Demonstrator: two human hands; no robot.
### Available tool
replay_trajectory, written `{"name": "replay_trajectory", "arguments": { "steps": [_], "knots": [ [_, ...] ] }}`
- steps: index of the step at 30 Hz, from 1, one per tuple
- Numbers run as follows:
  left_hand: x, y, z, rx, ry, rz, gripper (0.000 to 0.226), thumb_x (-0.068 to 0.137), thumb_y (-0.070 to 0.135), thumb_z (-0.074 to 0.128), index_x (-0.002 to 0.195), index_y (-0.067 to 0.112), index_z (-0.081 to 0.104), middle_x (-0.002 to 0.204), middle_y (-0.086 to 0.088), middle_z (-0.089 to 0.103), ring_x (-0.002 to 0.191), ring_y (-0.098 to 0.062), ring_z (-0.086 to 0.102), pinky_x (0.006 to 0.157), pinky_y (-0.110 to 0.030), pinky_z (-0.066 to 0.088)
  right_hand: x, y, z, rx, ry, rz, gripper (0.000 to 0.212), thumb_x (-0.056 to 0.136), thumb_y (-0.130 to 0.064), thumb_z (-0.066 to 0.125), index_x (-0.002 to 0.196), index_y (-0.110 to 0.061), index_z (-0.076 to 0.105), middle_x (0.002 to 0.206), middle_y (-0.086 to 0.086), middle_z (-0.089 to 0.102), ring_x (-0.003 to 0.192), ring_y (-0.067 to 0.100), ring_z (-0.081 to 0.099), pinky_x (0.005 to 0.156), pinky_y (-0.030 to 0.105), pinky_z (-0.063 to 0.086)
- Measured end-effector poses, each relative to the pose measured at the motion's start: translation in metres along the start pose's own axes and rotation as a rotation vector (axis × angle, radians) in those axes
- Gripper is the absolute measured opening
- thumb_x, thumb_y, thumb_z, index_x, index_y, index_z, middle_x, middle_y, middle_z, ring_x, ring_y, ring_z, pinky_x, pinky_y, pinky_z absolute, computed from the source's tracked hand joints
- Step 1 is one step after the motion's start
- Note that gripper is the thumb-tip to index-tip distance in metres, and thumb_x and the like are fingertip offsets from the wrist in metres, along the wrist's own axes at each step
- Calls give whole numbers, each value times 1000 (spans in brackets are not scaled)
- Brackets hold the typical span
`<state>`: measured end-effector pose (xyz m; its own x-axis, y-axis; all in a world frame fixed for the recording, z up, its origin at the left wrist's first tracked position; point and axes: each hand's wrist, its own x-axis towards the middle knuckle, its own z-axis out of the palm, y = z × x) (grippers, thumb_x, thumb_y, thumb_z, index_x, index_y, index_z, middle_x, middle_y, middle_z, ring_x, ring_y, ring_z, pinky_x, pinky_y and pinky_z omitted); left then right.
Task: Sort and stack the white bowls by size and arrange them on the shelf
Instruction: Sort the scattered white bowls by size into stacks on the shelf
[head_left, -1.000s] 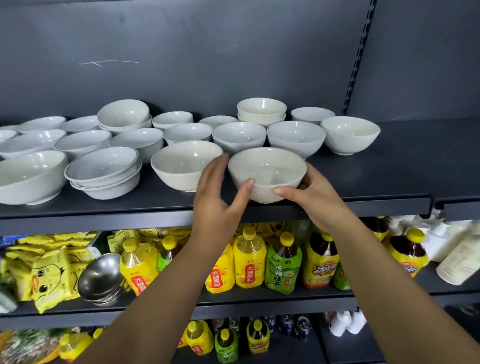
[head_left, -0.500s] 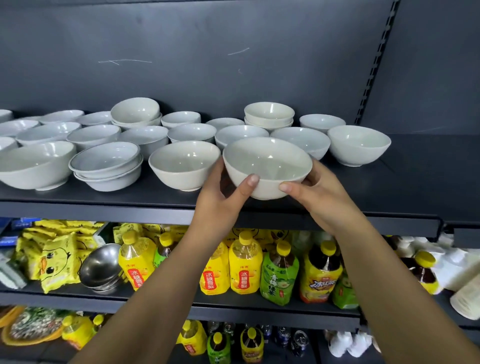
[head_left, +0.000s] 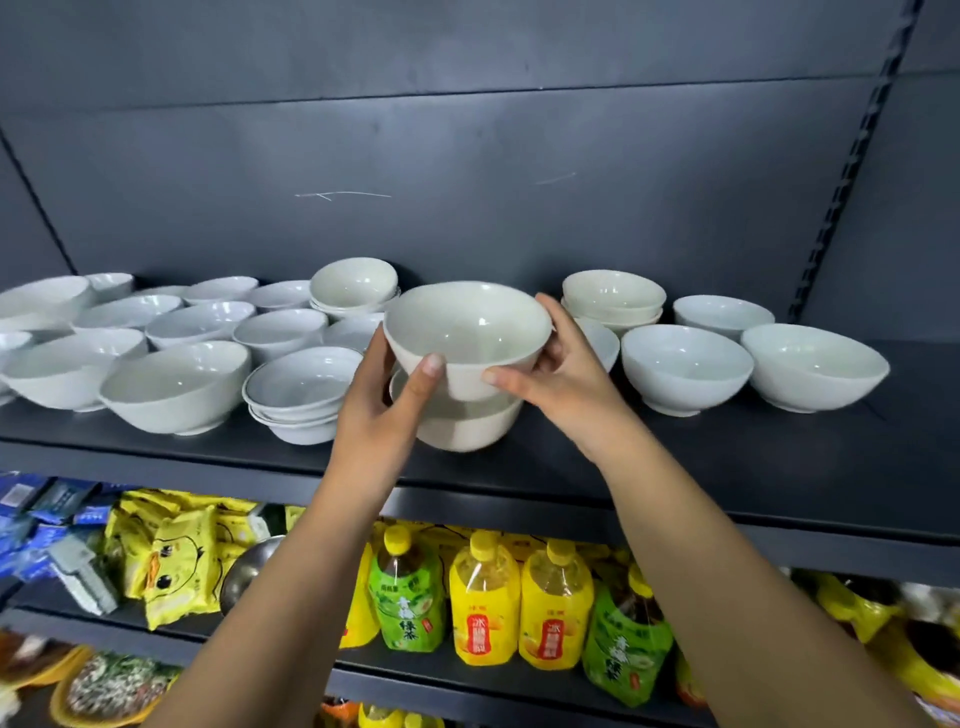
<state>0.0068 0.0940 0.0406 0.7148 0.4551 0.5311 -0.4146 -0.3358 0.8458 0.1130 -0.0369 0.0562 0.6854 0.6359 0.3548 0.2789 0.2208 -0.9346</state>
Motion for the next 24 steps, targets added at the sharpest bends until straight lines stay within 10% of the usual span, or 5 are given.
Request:
{"name": "replay_trajectory", "arguments": {
  "steps": [6,20,24],
  "knots": [
    [5,-29,-9,4,-34,-31,65,80,50,50,135,15,44,133,3,54,125,-7,47,108,-36,36,5,15,9,-93,7,4,73,69,-5,77,130,-18,40,121,-7,57,113,4,53,91,15,46],
    [5,-61,-10,-22,-73,-41,64,77,52,49,131,20,46,127,8,56,119,-3,50,99,-18,40,-3,41,13,-179,111,74,56,70,-6,75,98,-41,41,103,-27,51,88,-26,49,76,1,40],
    [5,-62,-11,-22,-79,-49,65,75,52,50,132,21,45,127,8,55,118,-2,50,97,-15,40,-5,46,14,-193,136,143,89,70,-17,77,141,-29,24,130,-17,42,120,-5,39,97,14,33]
  ]
}}
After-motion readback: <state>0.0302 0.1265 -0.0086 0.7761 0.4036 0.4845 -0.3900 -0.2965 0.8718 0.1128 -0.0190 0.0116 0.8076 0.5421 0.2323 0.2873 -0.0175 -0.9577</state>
